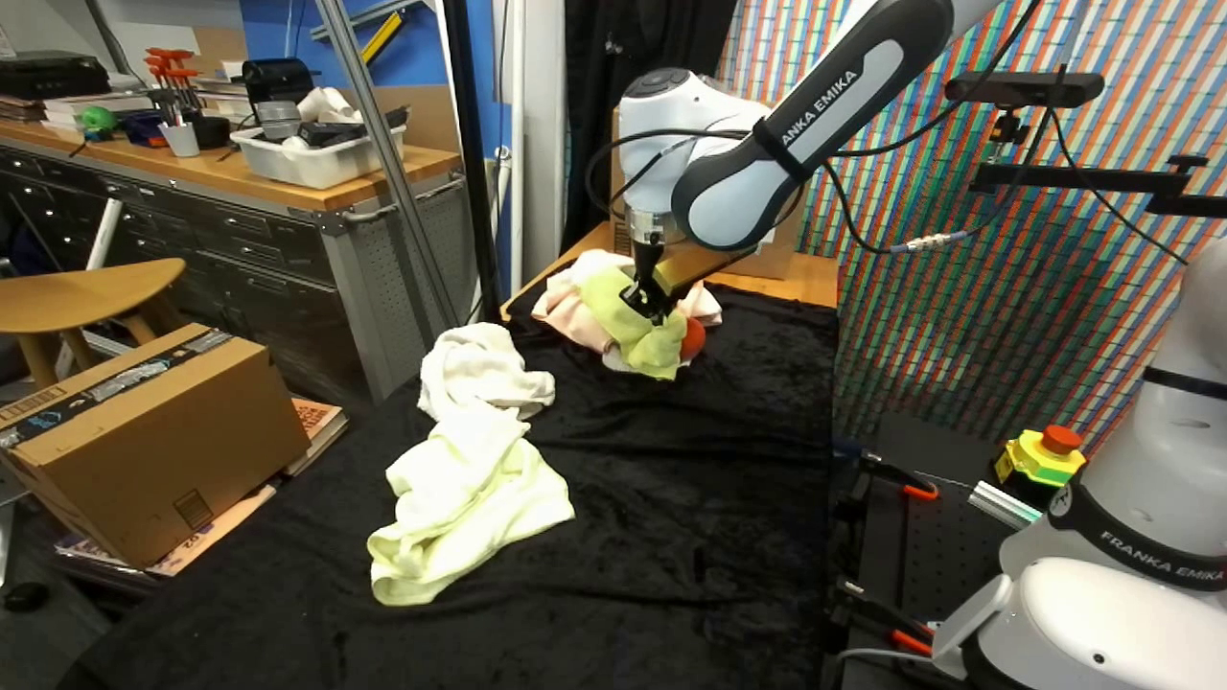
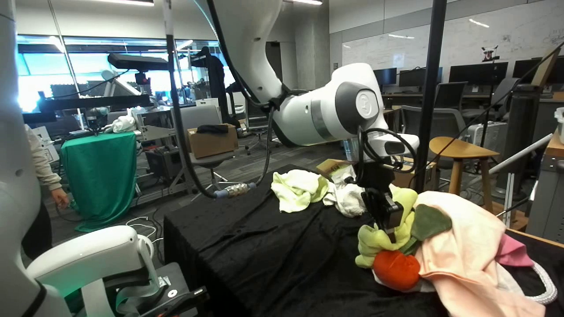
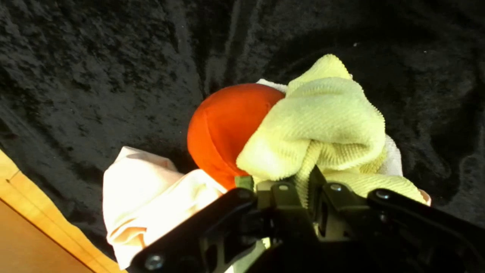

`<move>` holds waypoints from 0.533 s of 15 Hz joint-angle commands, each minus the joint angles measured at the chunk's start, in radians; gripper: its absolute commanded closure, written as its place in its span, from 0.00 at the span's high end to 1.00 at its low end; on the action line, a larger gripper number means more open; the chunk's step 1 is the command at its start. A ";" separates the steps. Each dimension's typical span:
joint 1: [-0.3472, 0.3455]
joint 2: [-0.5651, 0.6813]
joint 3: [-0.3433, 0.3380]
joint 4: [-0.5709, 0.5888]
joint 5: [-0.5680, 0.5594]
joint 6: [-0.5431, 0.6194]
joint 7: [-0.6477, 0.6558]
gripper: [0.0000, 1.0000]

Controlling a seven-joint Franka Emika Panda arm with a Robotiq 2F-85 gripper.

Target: Pile up all the objects on the table

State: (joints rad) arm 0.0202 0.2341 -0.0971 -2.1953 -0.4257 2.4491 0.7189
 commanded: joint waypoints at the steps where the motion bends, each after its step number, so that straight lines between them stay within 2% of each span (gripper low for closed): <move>1: 0.034 0.057 -0.030 0.055 -0.028 -0.026 0.065 0.08; 2: 0.039 0.062 -0.031 0.061 -0.024 -0.030 0.068 0.08; 3: 0.041 0.060 -0.029 0.061 -0.012 -0.034 0.058 0.37; 5: 0.045 0.050 -0.022 0.062 -0.002 -0.054 0.037 0.44; 8: 0.055 0.021 -0.011 0.057 0.005 -0.089 0.017 0.68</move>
State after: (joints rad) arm 0.0571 0.2750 -0.1077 -2.1506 -0.4281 2.4042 0.7559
